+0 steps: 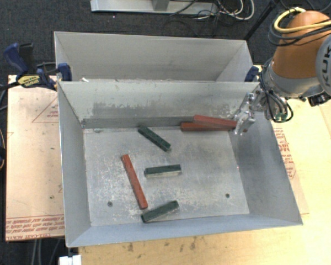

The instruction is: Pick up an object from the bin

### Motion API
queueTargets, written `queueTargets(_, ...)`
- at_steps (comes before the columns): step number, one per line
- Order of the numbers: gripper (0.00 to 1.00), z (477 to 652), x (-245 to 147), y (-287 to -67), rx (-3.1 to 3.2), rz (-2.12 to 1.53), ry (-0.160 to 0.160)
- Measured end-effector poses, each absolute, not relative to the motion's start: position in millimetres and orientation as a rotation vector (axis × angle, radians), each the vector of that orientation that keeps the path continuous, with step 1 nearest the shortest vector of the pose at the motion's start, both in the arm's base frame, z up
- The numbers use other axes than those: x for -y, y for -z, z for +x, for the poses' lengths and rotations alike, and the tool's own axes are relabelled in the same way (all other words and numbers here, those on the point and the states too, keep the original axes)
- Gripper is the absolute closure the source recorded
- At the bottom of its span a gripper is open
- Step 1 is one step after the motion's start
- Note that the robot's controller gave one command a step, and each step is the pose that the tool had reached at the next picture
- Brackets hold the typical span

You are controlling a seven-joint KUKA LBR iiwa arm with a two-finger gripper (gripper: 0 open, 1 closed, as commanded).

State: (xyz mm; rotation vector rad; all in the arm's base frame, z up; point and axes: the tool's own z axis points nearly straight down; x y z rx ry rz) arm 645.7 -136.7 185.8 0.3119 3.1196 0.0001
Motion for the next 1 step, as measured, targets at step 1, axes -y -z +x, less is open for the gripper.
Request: queueTargets(1, 1.0, 645.8, 142.8, -229.6, -3.123, 0.31, -0.001)
